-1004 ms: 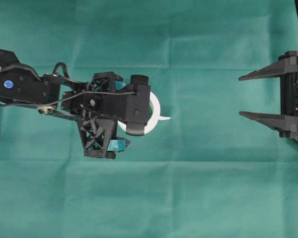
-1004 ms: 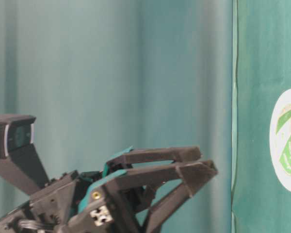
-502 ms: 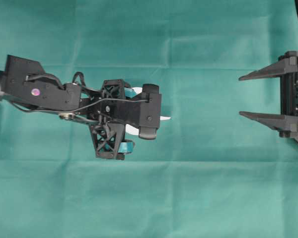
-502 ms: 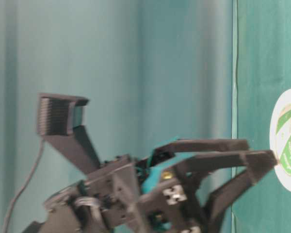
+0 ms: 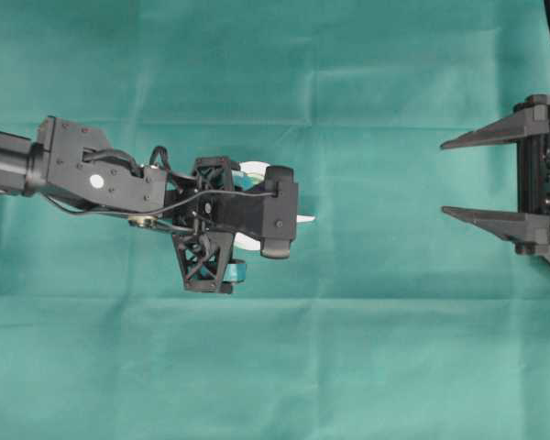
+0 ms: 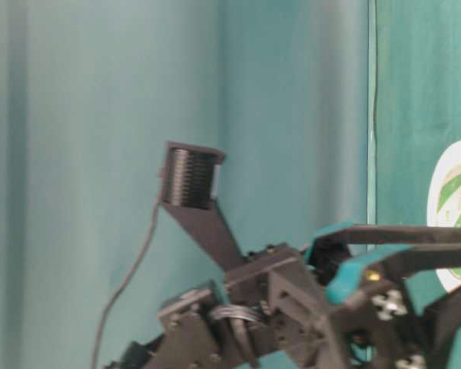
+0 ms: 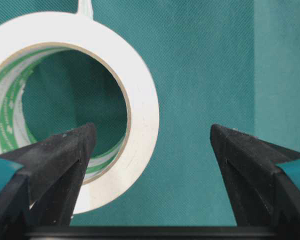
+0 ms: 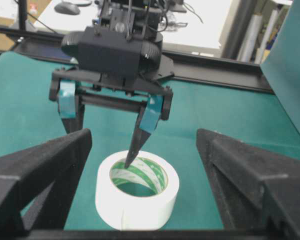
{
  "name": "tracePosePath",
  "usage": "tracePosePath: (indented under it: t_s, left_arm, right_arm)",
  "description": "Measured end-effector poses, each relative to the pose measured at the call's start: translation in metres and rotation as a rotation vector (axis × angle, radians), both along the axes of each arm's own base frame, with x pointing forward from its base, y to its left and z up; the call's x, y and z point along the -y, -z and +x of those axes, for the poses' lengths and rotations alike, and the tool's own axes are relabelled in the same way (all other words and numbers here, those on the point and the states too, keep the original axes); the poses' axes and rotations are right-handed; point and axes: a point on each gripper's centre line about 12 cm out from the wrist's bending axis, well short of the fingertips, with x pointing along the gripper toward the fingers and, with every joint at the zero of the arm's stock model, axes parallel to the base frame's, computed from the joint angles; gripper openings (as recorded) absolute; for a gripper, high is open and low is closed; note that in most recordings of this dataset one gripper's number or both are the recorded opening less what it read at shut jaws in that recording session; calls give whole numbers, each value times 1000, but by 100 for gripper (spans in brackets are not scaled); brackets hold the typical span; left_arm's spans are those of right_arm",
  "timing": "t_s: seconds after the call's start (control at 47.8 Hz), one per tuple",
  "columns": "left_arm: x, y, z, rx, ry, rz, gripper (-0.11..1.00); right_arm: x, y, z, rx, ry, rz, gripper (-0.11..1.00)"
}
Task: Peel off the duct tape with your right arm.
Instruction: 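Lift the tape roll upright with the left gripper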
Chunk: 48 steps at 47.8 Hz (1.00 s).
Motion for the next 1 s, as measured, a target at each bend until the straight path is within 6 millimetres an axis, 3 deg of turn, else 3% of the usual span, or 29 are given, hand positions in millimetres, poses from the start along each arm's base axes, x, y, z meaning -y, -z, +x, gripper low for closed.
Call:
tracePosePath:
  t_s: [0.356,0.858,0.942,1.004]
  left_arm:
    - [-5,30,0,-38,-11,2,96]
    - [-7,42,3,-44,-15,6,95]
    - [-7,42,3,-44,-12,7,91]
    - [-7,42,3,-43,-15,6,80]
  right_arm:
    - [0,4,2,-14,0,0,81]
    - [0,7,4,-18,0,0,81]
    - [0,7,4,-20,0,0,81]
    - [0,8,4,-21,-2,0,81]
